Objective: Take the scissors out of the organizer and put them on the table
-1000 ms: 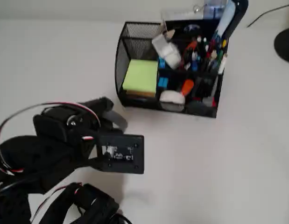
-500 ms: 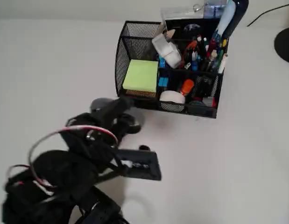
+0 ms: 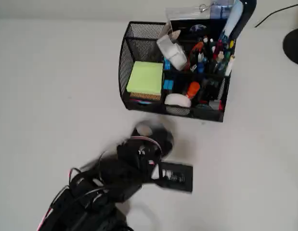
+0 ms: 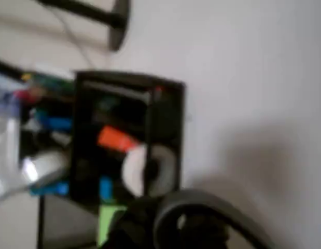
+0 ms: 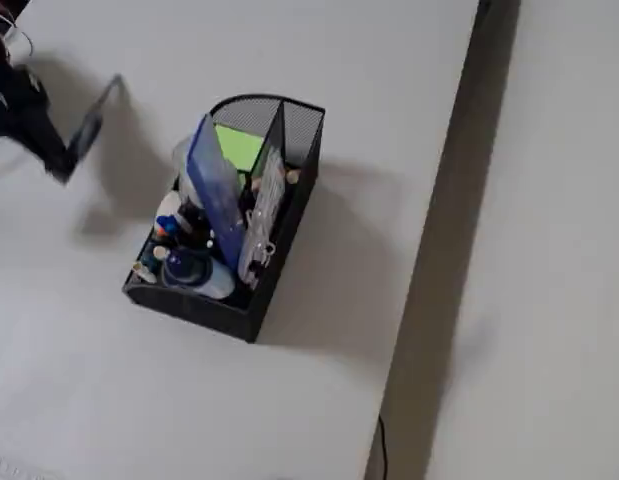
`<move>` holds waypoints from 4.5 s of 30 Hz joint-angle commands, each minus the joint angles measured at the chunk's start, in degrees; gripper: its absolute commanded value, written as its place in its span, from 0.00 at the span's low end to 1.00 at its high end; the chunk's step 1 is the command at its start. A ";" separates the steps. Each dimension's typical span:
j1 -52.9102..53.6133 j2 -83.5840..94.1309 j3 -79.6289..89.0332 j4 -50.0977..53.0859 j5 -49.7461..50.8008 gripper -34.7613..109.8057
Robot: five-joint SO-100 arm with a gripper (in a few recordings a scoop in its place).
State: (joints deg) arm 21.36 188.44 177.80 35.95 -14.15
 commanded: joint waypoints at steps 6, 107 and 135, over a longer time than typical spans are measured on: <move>1.23 -0.09 0.09 0.09 -0.88 0.37; -21.88 0.09 -7.65 38.50 9.14 0.24; -21.88 0.09 -7.65 38.50 9.14 0.24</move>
State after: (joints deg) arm -1.05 188.70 170.07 72.60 -5.27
